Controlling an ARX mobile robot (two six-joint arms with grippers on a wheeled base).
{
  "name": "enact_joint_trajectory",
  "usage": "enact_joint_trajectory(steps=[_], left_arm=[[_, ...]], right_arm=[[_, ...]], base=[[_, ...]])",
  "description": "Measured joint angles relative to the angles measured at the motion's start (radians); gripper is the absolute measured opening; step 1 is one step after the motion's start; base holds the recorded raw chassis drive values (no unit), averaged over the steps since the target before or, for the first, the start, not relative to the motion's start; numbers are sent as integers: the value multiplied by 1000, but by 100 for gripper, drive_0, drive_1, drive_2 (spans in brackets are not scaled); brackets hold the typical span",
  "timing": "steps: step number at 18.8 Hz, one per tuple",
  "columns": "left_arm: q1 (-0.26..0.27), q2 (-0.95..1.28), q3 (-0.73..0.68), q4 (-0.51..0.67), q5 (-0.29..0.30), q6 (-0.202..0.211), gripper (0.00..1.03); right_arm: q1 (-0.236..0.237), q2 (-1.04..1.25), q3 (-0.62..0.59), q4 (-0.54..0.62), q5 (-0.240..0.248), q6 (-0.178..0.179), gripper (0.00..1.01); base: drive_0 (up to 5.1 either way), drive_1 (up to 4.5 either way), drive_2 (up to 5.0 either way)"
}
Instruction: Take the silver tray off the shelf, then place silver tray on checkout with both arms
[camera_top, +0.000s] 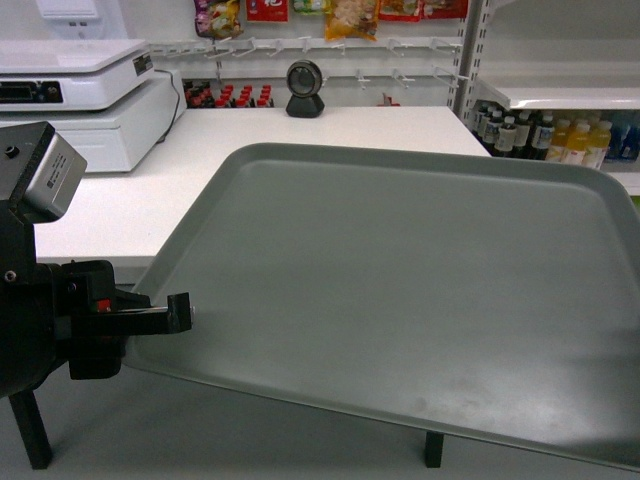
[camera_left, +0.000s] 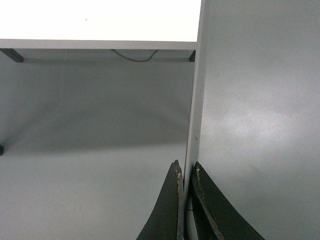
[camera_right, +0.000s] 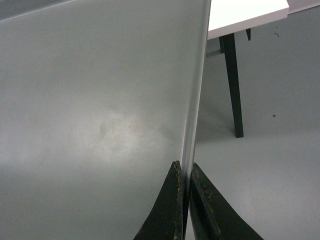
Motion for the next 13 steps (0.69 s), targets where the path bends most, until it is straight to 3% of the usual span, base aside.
enact_joint_trajectory(steps=[13], left_arm=[[0, 0, 0, 0, 0, 0, 3]], right_arm=[[0, 0, 1, 2, 0, 0, 2]], base=[[11, 423, -401]])
